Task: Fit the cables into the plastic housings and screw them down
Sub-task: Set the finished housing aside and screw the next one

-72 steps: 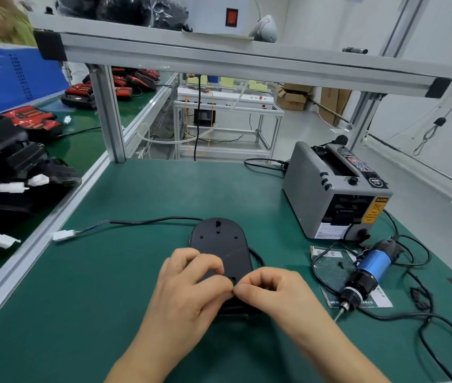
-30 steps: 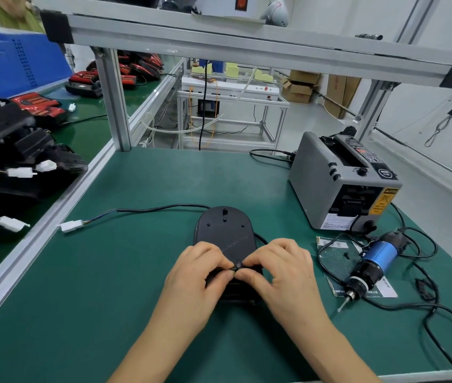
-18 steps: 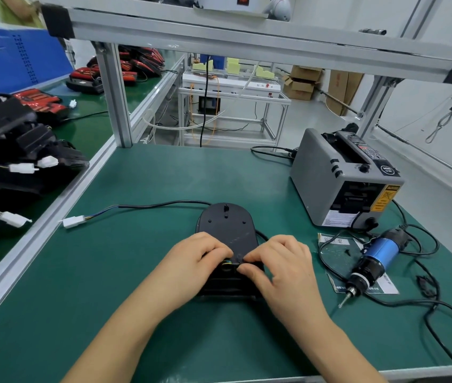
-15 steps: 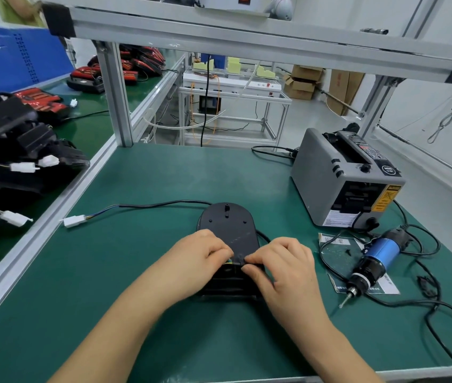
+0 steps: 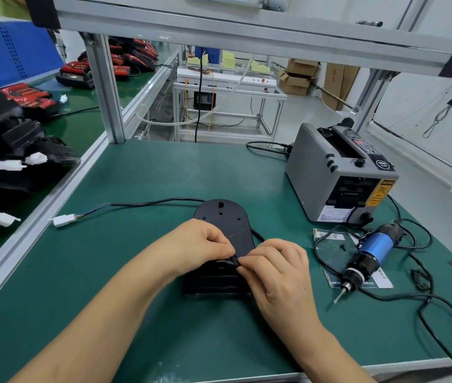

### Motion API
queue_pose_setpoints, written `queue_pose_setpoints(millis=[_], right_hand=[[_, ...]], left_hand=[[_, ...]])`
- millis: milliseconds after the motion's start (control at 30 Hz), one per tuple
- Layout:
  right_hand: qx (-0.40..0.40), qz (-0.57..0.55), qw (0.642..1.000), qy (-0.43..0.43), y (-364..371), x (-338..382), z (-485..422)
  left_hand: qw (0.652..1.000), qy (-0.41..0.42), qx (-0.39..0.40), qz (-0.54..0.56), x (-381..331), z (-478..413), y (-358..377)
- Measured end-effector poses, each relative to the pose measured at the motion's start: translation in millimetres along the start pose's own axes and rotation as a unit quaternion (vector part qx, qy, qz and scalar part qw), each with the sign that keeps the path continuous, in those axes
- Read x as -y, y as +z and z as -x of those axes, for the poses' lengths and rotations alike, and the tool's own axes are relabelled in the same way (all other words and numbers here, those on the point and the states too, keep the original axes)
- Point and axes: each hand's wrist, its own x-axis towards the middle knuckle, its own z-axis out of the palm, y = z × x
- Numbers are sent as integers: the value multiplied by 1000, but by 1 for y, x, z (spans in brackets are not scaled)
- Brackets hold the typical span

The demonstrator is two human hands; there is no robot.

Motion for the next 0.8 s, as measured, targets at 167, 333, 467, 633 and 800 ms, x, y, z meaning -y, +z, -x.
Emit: queue_pose_setpoints(millis=[167, 333, 467, 633, 800], right_hand=[[0, 21, 1000, -12, -2, 2, 1], [-5, 28, 999, -16, -3, 4, 2], [7, 28, 1000, -8, -6, 4, 2], [57, -41, 997, 43, -13, -1, -2], [139, 65, 962, 224, -48, -65, -26]], left_hand=[[996, -36, 46, -72, -9, -7, -7], [990, -35, 88, -105, -15, -10, -9], [993, -24, 80, -85, -12, -9, -7], [999, -7, 18, -44, -4, -6, 3], [999, -16, -10, -40, 1, -3, 6]])
